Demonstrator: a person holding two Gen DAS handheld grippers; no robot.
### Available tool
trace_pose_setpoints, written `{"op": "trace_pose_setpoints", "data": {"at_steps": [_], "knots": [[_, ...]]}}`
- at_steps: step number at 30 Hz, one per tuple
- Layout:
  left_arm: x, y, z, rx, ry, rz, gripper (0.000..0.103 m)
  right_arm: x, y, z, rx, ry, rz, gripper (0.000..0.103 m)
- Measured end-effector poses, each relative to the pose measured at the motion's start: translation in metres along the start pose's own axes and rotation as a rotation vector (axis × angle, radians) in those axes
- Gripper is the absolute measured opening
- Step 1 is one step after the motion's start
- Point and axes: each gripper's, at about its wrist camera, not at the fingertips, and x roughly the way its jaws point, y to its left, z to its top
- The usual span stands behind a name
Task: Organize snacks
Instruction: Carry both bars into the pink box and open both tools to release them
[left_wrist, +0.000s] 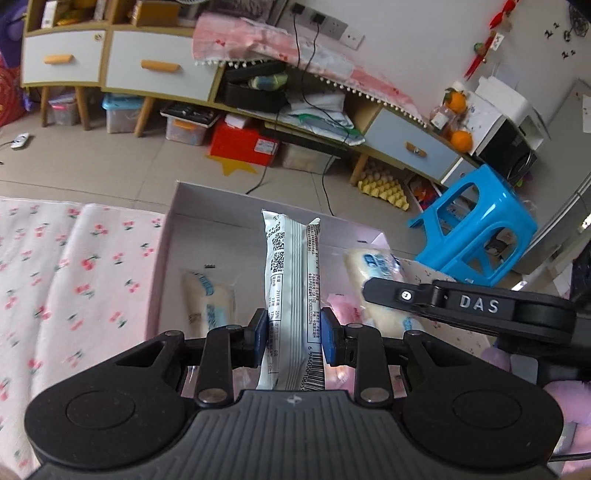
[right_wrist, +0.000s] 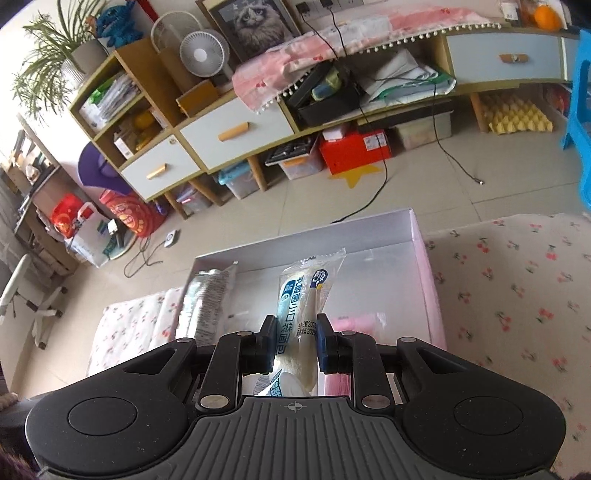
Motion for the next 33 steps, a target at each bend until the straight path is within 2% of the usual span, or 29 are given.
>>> {"op": "trace_pose_setpoints", "data": {"at_steps": [6, 12, 18, 24, 31, 33], "knots": [[0.023, 0.008, -0.002, 0.013, 0.033, 0.012, 0.027, 0.036, 0.001, 0.001, -0.024, 0.026, -0.032, 0.021], [0.025, 0.013, -0.006, 0.016, 0.077, 0.078, 0.027, 0.056, 0.002, -0.005, -0.049, 0.050, -0.061, 0.022], [0.016, 0.009, -0.009, 0.045, 0.081, 0.106, 0.027, 0.057, -0.002, -0.006, -0.108, 0.026, -0.140, 0.022], [0.016, 0.008, -0.010, 0.025, 0.093, 0.145, 0.027, 0.053, -0.012, -0.003, -0.121, 0.013, -0.193, 0.022], [0.016, 0.006, -0.011, 0.055, 0.060, 0.129, 0.029, 0.048, -0.012, -0.002, -0.113, 0.013, -0.136, 0.025], [0.013, 0.005, -0.010, 0.056, 0.025, 0.119, 0.037, 0.044, -0.011, 0.000, -0.100, 0.016, -0.112, 0.034]]}}
